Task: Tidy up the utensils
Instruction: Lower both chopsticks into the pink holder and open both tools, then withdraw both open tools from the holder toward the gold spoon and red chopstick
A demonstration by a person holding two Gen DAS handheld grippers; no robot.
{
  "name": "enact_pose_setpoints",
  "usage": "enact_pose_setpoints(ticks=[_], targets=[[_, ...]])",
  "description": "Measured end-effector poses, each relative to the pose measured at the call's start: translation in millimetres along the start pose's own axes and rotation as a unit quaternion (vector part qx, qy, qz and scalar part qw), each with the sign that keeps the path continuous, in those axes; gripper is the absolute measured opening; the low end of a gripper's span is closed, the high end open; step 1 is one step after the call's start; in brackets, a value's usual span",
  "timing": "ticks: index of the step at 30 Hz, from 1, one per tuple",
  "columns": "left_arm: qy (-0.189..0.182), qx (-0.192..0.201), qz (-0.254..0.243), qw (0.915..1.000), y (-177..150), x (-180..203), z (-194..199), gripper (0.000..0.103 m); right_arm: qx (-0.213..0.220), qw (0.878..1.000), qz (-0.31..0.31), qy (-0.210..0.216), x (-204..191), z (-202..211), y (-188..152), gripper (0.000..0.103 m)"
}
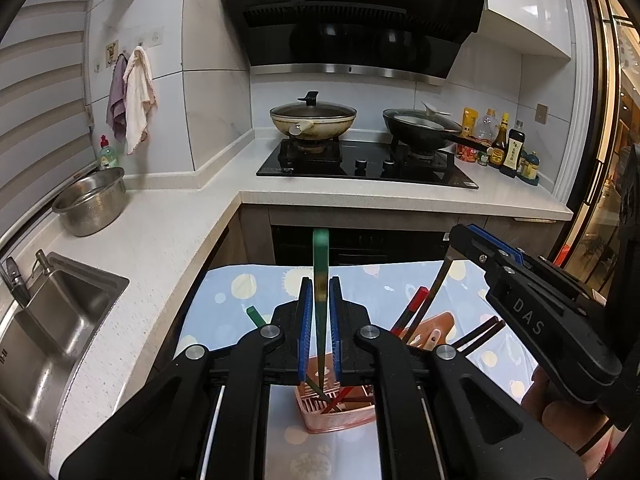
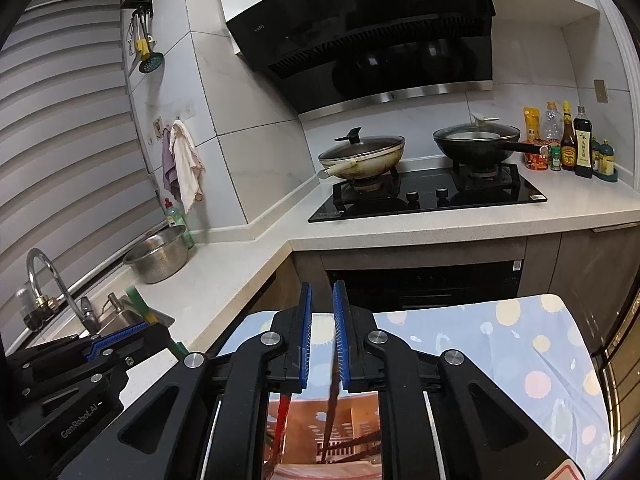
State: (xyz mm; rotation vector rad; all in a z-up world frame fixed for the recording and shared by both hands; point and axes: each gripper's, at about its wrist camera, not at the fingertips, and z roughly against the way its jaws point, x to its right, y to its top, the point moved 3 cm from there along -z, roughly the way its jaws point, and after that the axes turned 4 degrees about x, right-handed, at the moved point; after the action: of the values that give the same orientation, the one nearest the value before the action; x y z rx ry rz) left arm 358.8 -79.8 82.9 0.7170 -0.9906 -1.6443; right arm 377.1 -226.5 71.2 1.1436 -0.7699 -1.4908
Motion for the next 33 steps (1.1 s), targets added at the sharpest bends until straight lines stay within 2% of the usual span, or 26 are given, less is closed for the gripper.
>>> enact_pose_setpoints(ticks=[1, 2, 3, 5, 13, 17, 23, 26, 33], targets=[[-0.001, -0.001, 0.002, 1.0000, -0.2, -0.3, -0.1, 0.017, -0.001, 1.000, -0.001, -0.001, 0.6, 0.0, -0.7, 0.013], [0.001, 0.001, 0.004, 1.0000, -0.6, -0.9, 0.6, 0.030, -0.001, 1.000, -0.001, -0.001, 0.9, 0.4, -1.4, 0.015], [0.004, 0.004, 0.003, 1.0000, -0.6, -0.9, 1.6, 0.037, -0.001, 1.000, -0.001, -0.002, 1.0, 1.2, -1.8, 0.019], [0.007, 0.008, -0.001, 0.9999, -1.0, 0.0, 3.1, 0.037, 0.003, 1.000, -0.001, -0.003, 0.8, 3.2, -1.5, 0.023], [0.007, 0.000, 0.004, 1.0000, -7.5, -3.5, 10.1, 0.037, 0.004, 1.000, 0.006, -0.005, -3.2, 19.6, -5.5, 0.024], [0.004, -0.003, 0.005, 1.0000, -16.1, -3.5, 18.6, 0.037, 0.005, 1.000, 0.006, -0.005, -4.7, 35.9, -13.3, 0.028], [0.002, -0.012, 0.003, 0.9999, -30.8, 1.0, 32.4, 0.038, -0.003, 1.000, 0.001, -0.003, -7.2, 59.3, -27.2, 0.028], [0.001, -0.013, 0.001, 0.9999, -36.7, 3.7, 42.5, 0.044, -0.005, 1.000, 0.001, -0.001, -9.9, 72.6, -34.7, 0.028], [-0.004, -0.017, 0.006, 0.9998, -51.6, 8.5, 63.5, 0.044, -0.015, 1.000, -0.008, 0.002, -12.2, 103.5, -54.0, 0.029]])
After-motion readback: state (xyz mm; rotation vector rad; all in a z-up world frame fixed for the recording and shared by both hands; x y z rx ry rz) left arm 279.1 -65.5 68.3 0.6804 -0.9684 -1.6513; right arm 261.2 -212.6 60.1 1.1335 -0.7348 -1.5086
